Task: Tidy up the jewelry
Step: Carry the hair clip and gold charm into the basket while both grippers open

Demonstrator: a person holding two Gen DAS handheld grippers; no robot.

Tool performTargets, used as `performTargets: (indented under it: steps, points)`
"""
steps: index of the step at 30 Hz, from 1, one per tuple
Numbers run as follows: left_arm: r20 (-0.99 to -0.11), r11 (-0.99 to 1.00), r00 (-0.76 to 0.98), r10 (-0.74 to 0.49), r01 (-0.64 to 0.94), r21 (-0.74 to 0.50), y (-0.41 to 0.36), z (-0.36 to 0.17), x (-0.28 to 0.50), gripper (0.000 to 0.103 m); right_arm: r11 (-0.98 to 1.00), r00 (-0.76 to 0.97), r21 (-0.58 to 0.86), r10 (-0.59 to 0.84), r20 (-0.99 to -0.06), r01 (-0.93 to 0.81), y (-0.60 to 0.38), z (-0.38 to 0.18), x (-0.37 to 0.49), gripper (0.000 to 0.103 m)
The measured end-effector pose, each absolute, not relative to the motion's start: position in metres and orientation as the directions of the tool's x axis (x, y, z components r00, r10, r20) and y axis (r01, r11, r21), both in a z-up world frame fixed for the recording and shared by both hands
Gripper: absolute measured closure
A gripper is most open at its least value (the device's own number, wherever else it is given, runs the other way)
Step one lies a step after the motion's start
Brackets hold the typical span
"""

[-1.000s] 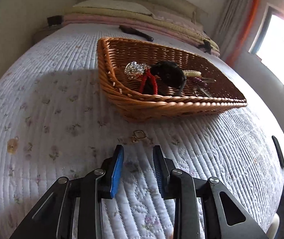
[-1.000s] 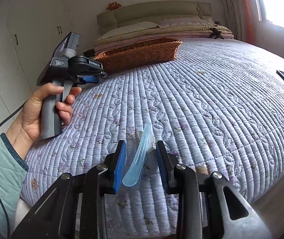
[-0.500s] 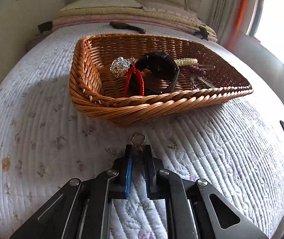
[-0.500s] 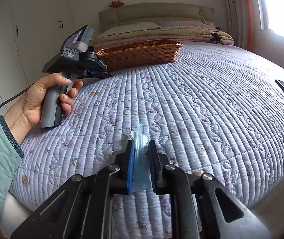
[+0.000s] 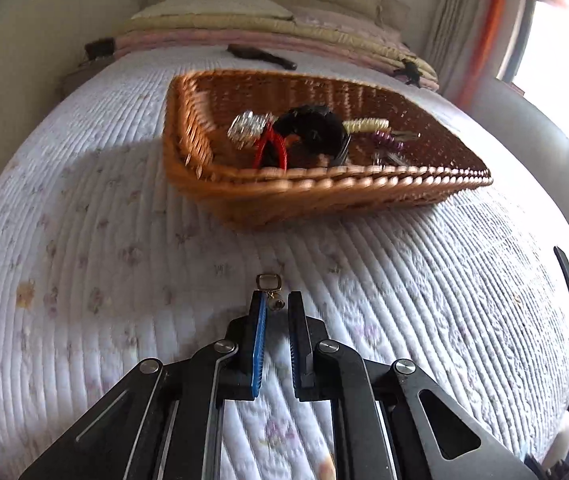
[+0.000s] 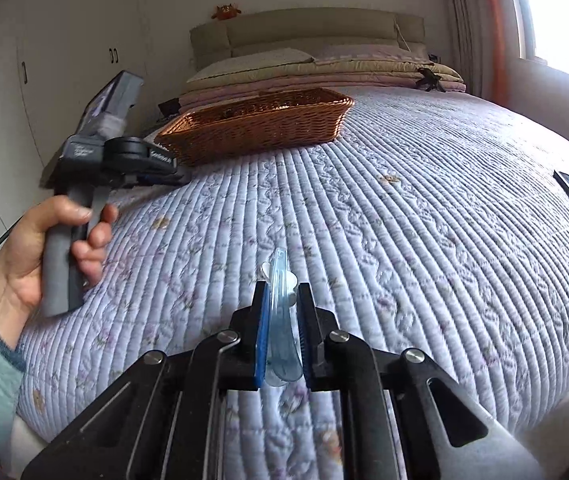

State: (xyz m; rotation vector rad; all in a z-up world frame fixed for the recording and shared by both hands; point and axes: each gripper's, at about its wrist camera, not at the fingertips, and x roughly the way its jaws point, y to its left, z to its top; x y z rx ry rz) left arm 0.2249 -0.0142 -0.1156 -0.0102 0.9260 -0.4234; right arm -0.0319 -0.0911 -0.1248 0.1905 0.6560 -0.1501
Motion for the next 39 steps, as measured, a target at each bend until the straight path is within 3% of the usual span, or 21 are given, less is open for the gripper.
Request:
performTargets:
  steps: [19, 23, 26, 31, 39]
  points:
    - [-0.762, 0.918, 0.514, -0.393, 0.270, -0.291, 0.018, -0.114, 0.130, 0.092, 0.991, 0.764, 0.084, -0.023, -0.645, 0.102, -0.123, -0.104, 0.041, 0.088]
    - [-0.751, 0.929, 0.551, -0.364, 0.273, -0.250, 0.014, -0.117, 0.119, 0.091, 0.989, 0.732, 0.100, -0.011, -0.682, 0.108, -0.126, -0.114, 0.051, 0.088]
    - [-0.738, 0.932, 0.575, -0.353, 0.287, -0.222, 0.009, -0.116, 0.113, 0.086, 0.988, 0.706, 0.116, 0.008, -0.709, 0.106, -0.128, -0.122, 0.057, 0.088]
    - [-0.735, 0.934, 0.585, -0.342, 0.296, -0.199, 0.004, -0.115, 0.112, 0.069, 0.983, 0.663, 0.146, 0.036, -0.748, 0.111, -0.133, -0.131, 0.065, 0.087]
    - [-0.746, 0.947, 0.594, -0.301, 0.278, -0.161, -0.004, -0.116, 0.122, 0.069, 0.988, 0.661, 0.102, 0.001, -0.751, 0.114, -0.129, -0.131, 0.065, 0.087]
